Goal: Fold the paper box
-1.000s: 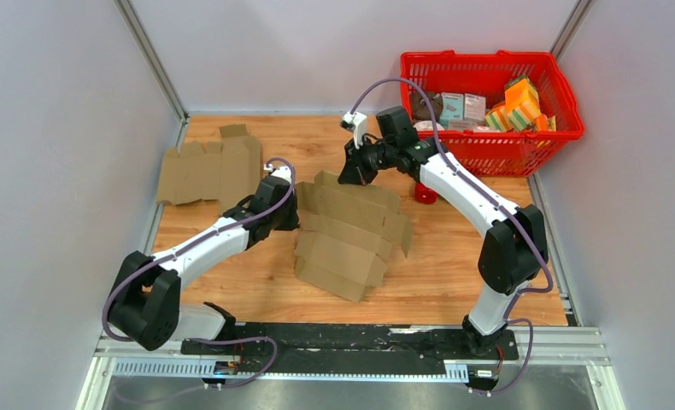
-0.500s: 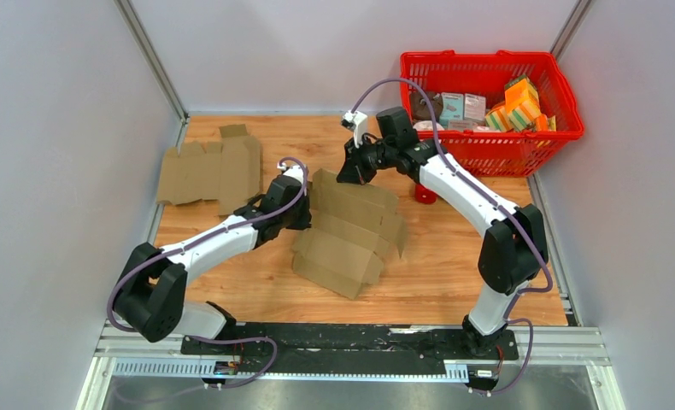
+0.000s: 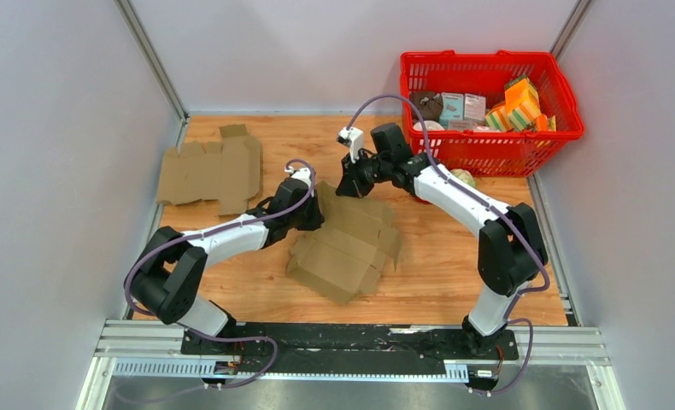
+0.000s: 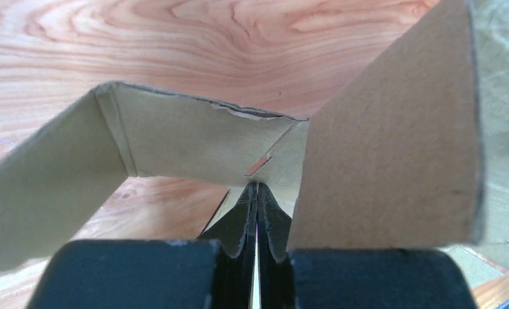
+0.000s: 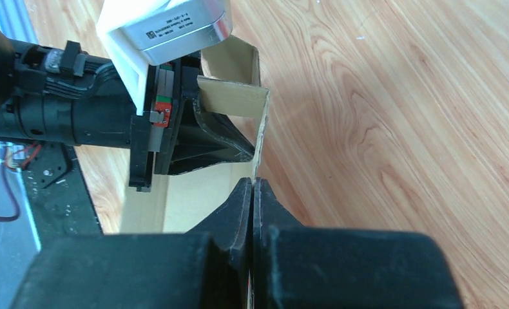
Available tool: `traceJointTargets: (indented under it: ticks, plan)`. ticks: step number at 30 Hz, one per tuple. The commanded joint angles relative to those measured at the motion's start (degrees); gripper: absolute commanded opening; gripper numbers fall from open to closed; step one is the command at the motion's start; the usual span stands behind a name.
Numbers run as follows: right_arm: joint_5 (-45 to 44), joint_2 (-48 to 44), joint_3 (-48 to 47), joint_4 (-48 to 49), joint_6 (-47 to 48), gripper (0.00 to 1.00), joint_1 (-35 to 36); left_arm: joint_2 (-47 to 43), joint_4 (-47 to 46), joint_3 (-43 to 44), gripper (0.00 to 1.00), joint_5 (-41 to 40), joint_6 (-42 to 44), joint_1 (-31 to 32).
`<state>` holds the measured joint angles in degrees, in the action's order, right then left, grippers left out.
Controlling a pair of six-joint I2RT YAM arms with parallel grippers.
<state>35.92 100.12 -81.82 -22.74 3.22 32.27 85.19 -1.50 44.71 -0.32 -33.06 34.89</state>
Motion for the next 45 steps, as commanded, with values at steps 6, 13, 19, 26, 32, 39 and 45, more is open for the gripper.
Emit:
traceJointTargets:
  ticks: [6,13,19,26,32,39,45]
  plan:
    - [-10.9,-4.9,10.1,10.8,11.4,0.00,4.8,-5.7,-5.7,-5.0,0.06,2.4,0.1,0.3]
    - [-15.1,-6.5,17.6,17.3,17.7,0.00,6.7,-21.1,-9.5,-14.4,0.29,6.7,0.3,0.3]
    - [-14.0,-6.4,19.2,18.4,20.9,0.00,6.9,-29.3,-2.7,-12.5,0.52,1.5,4.7,0.3]
    - [-13.0,-6.1,18.6,18.4,21.8,0.00,6.8,-15.9,3.3,-0.6,0.47,2.8,10.5,0.3]
    - [-12.2,-6.0,17.8,17.6,22.5,0.00,6.8,-10.1,4.6,3.2,0.42,0.6,14.7,0.2]
    - [-11.0,-6.2,17.4,17.6,22.8,0.00,6.8,-5.4,6.1,6.1,0.36,0.6,15.8,0.3]
    - [-11.0,-6.6,17.4,17.7,22.5,0.00,6.8,-3.0,6.3,7.4,0.23,-1.2,16.6,0.3]
